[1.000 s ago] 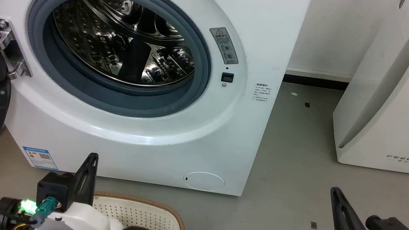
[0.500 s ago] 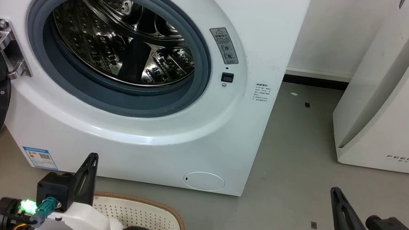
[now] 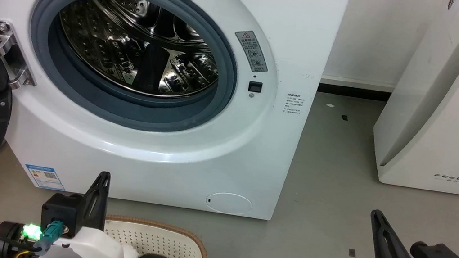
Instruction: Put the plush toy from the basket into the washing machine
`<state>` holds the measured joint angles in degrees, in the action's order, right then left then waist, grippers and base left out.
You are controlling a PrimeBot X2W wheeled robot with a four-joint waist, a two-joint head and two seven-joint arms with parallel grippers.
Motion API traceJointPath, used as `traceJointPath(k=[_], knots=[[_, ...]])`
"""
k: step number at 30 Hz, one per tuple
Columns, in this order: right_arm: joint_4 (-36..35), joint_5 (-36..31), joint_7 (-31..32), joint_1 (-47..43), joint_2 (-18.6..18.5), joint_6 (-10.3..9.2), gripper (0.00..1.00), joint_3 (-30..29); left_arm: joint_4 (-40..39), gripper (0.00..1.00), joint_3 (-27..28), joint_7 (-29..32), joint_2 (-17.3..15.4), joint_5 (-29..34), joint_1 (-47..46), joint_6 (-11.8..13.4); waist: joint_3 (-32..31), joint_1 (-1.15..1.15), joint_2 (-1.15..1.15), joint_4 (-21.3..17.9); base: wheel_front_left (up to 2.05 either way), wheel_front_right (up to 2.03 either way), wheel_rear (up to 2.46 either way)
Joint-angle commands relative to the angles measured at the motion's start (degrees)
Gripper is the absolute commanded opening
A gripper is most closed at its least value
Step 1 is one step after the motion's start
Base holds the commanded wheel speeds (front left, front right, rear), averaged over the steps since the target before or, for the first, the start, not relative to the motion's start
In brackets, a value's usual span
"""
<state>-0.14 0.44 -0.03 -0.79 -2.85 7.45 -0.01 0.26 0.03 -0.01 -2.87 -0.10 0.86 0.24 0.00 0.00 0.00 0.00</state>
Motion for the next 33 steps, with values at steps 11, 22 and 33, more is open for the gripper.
traceJointPath(k=[11,22,33], knots=[[-0.02,0.14,-0.14,0.0,0.0,0.0,1.0,-0.1,0.06,1.0,-0.03,-0.15,0.0,-0.06,-0.02,0.15,0.02,0.0,0.0,0.0,0.0,0.0,0.0],[-0.23,0.7,-1.45,0.83,0.0,0.0,1.0,-1.17,2.08,1.0,-0.81,-1.46,0.0,-0.78,-1.64,1.09,1.53,0.0,0.0,-0.01,0.0,0.0,0.0],[-0.55,1.83,-2.77,3.16,0.0,0.01,1.0,-1.86,10.56,1.0,-1.52,-2.78,-0.11,-1.7,-7.18,0.58,6.42,0.0,0.0,-0.62,0.0,0.0,0.0]])
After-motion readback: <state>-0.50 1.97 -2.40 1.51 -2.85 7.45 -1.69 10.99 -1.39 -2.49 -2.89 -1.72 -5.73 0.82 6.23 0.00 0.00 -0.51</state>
